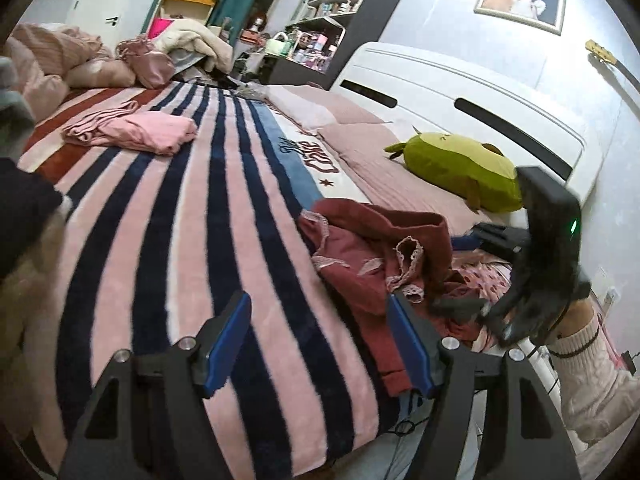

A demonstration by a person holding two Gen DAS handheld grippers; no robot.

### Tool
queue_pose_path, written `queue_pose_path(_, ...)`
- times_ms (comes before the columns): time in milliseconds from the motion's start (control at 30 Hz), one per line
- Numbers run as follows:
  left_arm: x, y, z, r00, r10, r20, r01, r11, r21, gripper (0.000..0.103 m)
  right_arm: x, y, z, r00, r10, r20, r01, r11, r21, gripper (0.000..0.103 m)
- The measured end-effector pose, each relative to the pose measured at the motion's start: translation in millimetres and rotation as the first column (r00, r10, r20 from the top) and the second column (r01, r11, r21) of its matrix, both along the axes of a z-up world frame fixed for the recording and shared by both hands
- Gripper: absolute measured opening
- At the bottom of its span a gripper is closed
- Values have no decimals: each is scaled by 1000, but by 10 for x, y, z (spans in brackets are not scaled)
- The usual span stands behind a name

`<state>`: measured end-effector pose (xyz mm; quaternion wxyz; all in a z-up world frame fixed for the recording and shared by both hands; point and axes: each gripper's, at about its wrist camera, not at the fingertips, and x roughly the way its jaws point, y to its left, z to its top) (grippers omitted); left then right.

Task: Fold small clothes

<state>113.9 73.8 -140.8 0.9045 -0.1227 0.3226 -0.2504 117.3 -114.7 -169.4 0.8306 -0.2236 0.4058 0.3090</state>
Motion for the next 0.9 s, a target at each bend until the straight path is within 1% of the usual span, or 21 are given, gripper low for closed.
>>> queue_pose_path(67,5,30,-26,1000,6,-8,-6,1000,-3,66,74,128,-183,1000,-9,2,9,997,-71,89)
queue_pose_path(133,21,41,-45,1000,11,-14,-11,1000,-5,66,192,211,-341,995,-73,63,83,983,-161,89)
queue_pose_path(167,32,36,-50,1000,12,-16,-13,1000,-5,66,234,231,-363,993,-79,86,93,980,-175,88)
queue_pose_path(200,30,39,-55,1000,12,-17,-12,1000,-6,66,261,223,-370,992,-81,93,96,981,-167,83)
queue_pose_path(233,29,37,-57,1000,10,-19,-10,1000,-6,66,313,168,-341,991,-99,85,110,985,-135,55)
queue_pose_path(267,36,25,-58,1000,7,-21,-7,1000,-5,66,392,68,-270,987,-145,66,150,986,-79,31)
queue_pose_path(300,44,15,-63,1000,2,-24,-2,1000,-3,66,474,-61,-184,980,-195,39,195,981,-7,28)
queue_pose_path(333,51,-4,-71,1000,-4,-27,4,1000,-2,66,571,-234,-90,968,-251,9,249,965,82,24)
queue_pose_path(367,72,-36,-81,999,-12,-32,12,1000,-2,66,642,-379,-19,956,-293,-15,292,947,136,20)
queue_pose_path(400,81,-69,-83,999,-19,-37,19,1000,-3,66,727,-527,32,939,-344,-33,344,924,170,20)
queue_pose_path(433,102,-103,-90,999,-25,-42,25,1000,-4,66,823,-661,61,915,-402,-35,402,898,181,19)
queue_pose_path(500,150,-187,-106,998,-44,-52,44,999,-12,66,979,-942,22,865,-499,-47,499,848,179,19)
queue_pose_path(533,181,-240,-116,996,-60,-60,59,998,-19,66,1098,-1099,-51,834,-547,-76,551,817,167,30)
queue_pose_path(567,220,-313,-137,994,-81,-72,79,996,-28,67,1161,-1234,-127,809,-578,-107,588,795,150,37)
queue_pose_path(600,246,-361,-157,992,-98,-82,95,995,-35,67,1205,-1310,-177,800,-588,-121,600,788,137,38)
queue_pose_path(633,269,-415,-178,989,-113,-92,109,993,-40,67,1162,-1385,-192,807,-576,-132,591,794,143,37)
queue_pose_path(700,300,-546,-242,982,-154,-112,149,988,-47,68,997,-1504,-101,826,-549,-130,564,800,204,45)
queue_pose_path(733,318,-613,-284,977,-175,-125,169,984,-54,69,836,-1594,-27,830,-543,-130,557,792,251,58)
queue_pose_path(767,352,-703,-350,969,-201,-146,193,979,-67,69,714,-1649,10,835,-532,-141,549,787,282,62)
queue_pose_path(833,387,-831,-454,957,-233,-175,222,972,-80,69,442,-1708,23,859,-476,-189,512,791,335,62)
queue_pose_path(900,408,-977,-572,941,-268,-209,255,963,-85,69,140,-1657,-60,890,-388,-240,453,810,373,52)
